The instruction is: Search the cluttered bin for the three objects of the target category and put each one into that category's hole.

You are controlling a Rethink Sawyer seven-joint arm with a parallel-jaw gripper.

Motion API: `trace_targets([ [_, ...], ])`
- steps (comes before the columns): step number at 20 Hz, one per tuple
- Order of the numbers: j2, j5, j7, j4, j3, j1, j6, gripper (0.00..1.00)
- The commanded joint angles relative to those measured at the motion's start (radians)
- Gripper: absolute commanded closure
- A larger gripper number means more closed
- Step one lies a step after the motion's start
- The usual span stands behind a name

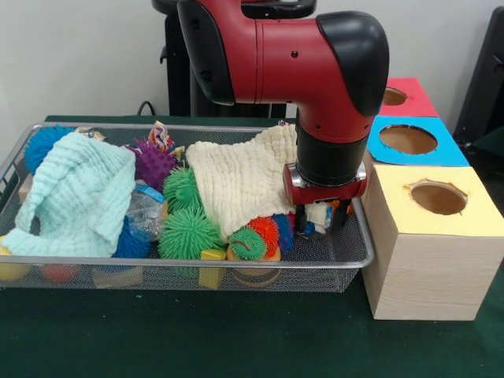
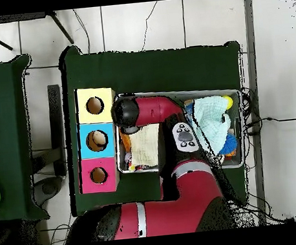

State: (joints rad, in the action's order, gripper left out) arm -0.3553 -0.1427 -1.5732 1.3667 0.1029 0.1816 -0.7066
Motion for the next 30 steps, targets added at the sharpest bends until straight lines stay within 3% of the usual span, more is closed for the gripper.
trace_targets([
  [1,0.058,-0.01,0.007,0.052,0.043,-0.004,-0.287,0.0],
  [13,0.062,-0.037,0.018,0.025,0.018,-0.021,-0.427,0.0],
  [30,0.099,-0.053,0.016,0.0,0.018,-0.025,-0.387,0.0],
])
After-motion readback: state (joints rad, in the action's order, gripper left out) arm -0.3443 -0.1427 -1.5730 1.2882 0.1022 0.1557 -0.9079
